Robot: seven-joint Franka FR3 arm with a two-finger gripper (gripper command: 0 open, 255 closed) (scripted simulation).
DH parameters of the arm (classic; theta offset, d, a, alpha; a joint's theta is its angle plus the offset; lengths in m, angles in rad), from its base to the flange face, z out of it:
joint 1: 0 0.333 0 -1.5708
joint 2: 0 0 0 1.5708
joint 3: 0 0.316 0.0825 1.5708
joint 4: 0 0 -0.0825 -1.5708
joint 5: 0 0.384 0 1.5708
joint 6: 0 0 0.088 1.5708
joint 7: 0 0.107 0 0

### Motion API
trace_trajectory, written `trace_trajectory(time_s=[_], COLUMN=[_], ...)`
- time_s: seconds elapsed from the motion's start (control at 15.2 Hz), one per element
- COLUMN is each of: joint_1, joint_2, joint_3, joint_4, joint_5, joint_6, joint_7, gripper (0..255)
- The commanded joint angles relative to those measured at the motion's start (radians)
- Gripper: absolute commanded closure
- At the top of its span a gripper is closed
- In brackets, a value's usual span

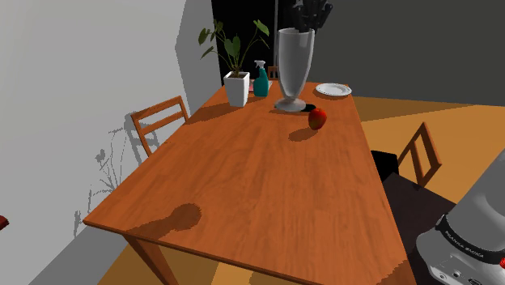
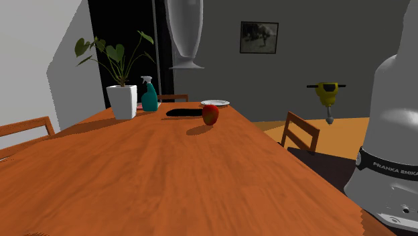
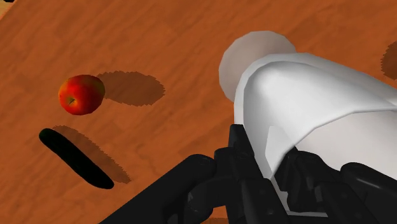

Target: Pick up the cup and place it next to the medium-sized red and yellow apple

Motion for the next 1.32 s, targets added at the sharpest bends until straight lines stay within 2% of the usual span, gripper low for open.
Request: trace_trajectory(time_s=[0.0, 0.33, 0.66, 0.86, 0.99, 1.25], joint_1=[-0.019, -0.063, -0.106, -0.129, -0.142, -0.154], joint_2=[0.033, 0.146, 0.297, 0.419, 0.546, 0.463], joint_3=[-0.023, -0.068, -0.104, -0.121, -0.132, -0.131], joint_4=[0.036, 0.172, 0.373, 0.551, 0.752, 0.559], joint_5=[-0.007, -0.022, -0.035, -0.042, -0.05, -0.041], joint_6=[-0.002, -0.026, -0.077, -0.134, -0.208, -0.097], joint_7=[-0.043, -0.135, -0.22, -0.268, -0.301, -0.302], gripper=[255, 255, 255, 255, 255, 255])
